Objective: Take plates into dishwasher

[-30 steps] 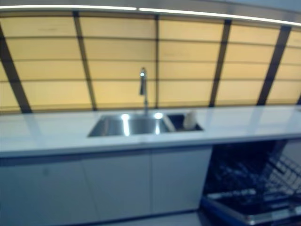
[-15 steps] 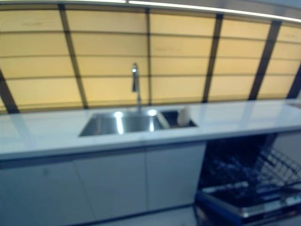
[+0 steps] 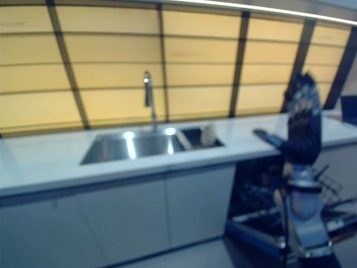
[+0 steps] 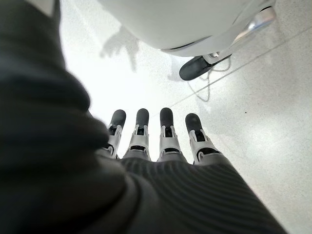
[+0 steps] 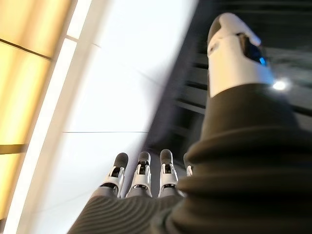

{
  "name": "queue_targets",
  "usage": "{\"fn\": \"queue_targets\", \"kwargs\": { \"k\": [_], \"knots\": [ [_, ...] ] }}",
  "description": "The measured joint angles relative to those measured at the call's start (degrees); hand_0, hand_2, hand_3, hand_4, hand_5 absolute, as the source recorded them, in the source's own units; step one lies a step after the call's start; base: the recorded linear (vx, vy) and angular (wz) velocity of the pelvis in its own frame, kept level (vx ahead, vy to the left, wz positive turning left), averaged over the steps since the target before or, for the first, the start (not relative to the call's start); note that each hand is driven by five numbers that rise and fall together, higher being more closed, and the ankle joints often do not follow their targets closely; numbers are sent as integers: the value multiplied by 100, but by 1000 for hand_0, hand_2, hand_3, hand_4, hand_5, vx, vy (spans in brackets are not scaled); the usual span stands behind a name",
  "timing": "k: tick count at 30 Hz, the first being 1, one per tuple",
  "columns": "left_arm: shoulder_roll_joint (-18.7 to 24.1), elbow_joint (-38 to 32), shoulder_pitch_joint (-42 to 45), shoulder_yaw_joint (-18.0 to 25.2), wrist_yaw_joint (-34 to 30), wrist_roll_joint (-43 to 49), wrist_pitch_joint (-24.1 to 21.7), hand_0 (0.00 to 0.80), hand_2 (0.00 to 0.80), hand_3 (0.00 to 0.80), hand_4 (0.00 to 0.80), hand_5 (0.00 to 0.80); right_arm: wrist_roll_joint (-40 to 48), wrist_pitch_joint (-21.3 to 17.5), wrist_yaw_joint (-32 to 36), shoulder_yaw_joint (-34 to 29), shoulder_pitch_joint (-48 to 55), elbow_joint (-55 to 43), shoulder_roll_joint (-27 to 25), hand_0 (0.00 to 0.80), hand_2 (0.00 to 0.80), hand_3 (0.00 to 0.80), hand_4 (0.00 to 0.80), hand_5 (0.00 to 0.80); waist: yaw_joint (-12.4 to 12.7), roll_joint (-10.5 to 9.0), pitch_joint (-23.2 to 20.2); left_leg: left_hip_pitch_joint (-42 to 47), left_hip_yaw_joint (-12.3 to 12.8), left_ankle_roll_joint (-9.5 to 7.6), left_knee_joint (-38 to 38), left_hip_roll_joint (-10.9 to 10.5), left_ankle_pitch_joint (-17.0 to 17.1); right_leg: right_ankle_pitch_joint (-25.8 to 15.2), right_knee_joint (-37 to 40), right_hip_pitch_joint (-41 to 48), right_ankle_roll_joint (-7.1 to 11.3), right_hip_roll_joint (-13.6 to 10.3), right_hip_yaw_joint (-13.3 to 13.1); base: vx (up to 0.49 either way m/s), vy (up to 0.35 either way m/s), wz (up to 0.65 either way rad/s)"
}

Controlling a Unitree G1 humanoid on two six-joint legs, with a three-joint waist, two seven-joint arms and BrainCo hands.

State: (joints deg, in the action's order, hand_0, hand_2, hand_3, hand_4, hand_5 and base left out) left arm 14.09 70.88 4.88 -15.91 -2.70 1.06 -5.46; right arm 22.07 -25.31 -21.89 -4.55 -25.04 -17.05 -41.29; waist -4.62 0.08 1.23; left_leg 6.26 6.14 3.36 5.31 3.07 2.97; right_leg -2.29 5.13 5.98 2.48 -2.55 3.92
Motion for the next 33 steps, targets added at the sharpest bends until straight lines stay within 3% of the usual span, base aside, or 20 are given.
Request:
{"fn": "queue_targets", "kwargs": {
  "k": [3,8,11,14,17,19,21,22,23,24,25,26,27,29,33],
  "knots": [
    [11,2,-100,-94,-17,59,56,0,0,0,0,0,291,291,-101,18,-500,240,-312,0,0,0,0,0,81,-13,-14,0,8,-3,-1,-13,0,-8,-2,-8,12,-11,-8,24,120,-2],
    [72,-3,-255,-243,-192,175,217,0,0,0,0,0,919,908,-108,132,-1139,1603,-580,0,0,0,0,0,119,-144,-27,-14,2,-108,-1,-92,-37,-25,-210,-136,64,-91,-19,-25,99,-7],
    [164,19,-551,-520,-250,265,266,0,0,0,0,0,1399,1132,12,373,-1453,2445,-759,0,0,0,0,0,273,-159,156,-107,-74,-266,-21,-146,-38,-13,-1170,-743,156,-85,2,10,85,-40],
    [331,14,-793,-784,-300,266,431,0,0,0,0,0,1834,1514,264,583,-1893,3379,-801,0,0,0,0,0,247,-146,372,-72,-269,-425,-22,-108,43,-68,-2105,-1193,372,-266,384,178,26,5],
    [463,22,-788,-767,-319,264,599,0,0,0,0,0,1937,1673,502,825,-2494,3875,-933,0,0,0,0,0,261,-190,376,-87,-317,-457,-29,-165,59,108,-1964,-1201,556,-393,589,275,-68,10],
    [631,22,-775,-754,-317,261,715,0,0,0,0,0,2107,1768,701,902,-2870,4022,-993,0,0,0,0,0,287,-356,428,-96,-359,-457,-47,-226,63,298,-1220,-920,757,-388,579,376,-141,18],
    [690,74,-780,-732,-314,268,762,0,0,0,0,0,2318,1875,946,959,-2987,4133,-1082,0,0,0,0,0,234,-483,415,-95,-616,-450,-12,-267,63,229,-568,-569,705,-281,480,401,-145,45],
    [673,103,-802,-727,-303,269,765,0,0,0,0,0,2410,1977,1070,976,-2991,4285,-1172,0,0,0,0,0,223,-522,426,-90,-612,-445,-155,-328,31,203,-466,-493,733,-265,457,491,-205,55],
    [638,195,-842,-588,-282,268,769,0,0,0,0,0,2457,2154,1171,1027,-2992,4584,-1187,0,0,0,0,0,207,-607,485,-112,-347,-424,-824,-526,-314,164,-596,-383,781,-378,466,479,-217,41],
    [606,213,-835,-563,-290,271,769,0,0,0,0,0,2479,2271,1171,1127,-2992,4656,-1255,0,0,0,0,0,207,-571,494,-31,-320,-511,-886,-558,-498,128,-805,-366,833,-388,472,527,-309,29],
    [572,236,-891,-506,-265,273,765,0,0,0,0,0,2483,2360,1182,1241,-2976,4629,-1360,0,0,0,0,0,173,-387,663,234,-513,-646,-681,-519,-640,393,-1700,-715,811,-378,470,401,-267,10],
    [613,250,-891,-480,-251,277,802,0,0,0,0,0,2484,2464,1178,1331,-2979,4548,-1344,0,0,0,0,0,161,-359,712,244,-573,-669,-661,-446,-629,556,-2048,-1080,769,-334,459,438,-320,8],
    [666,246,-905,-448,-246,287,821,0,0,0,0,0,2483,2553,1207,1383,-3030,4440,-1380,0,0,0,0,0,81,-359,798,234,-659,-668,-641,-432,-631,491,-1811,-1348,801,-355,439,369,-276,9],
    [724,419,-937,-215,-243,328,869,0,0,0,0,0,2463,2593,1251,1376,-3066,4410,-1293,0,0,0,0,0,73,-530,871,335,-700,-582,-678,-466,-736,240,-1370,-1631,777,-470,401,421,-305,19],
    [742,456,-775,-116,-247,393,871,0,0,0,0,0,2422,2694,1258,1380,-3108,4165,-1088,0,0,0,0,0,96,-612,638,677,-946,-354,-693,-404,-1125,158,-1410,-1532,579,-565,451,384,-268,33]
  ]
}}
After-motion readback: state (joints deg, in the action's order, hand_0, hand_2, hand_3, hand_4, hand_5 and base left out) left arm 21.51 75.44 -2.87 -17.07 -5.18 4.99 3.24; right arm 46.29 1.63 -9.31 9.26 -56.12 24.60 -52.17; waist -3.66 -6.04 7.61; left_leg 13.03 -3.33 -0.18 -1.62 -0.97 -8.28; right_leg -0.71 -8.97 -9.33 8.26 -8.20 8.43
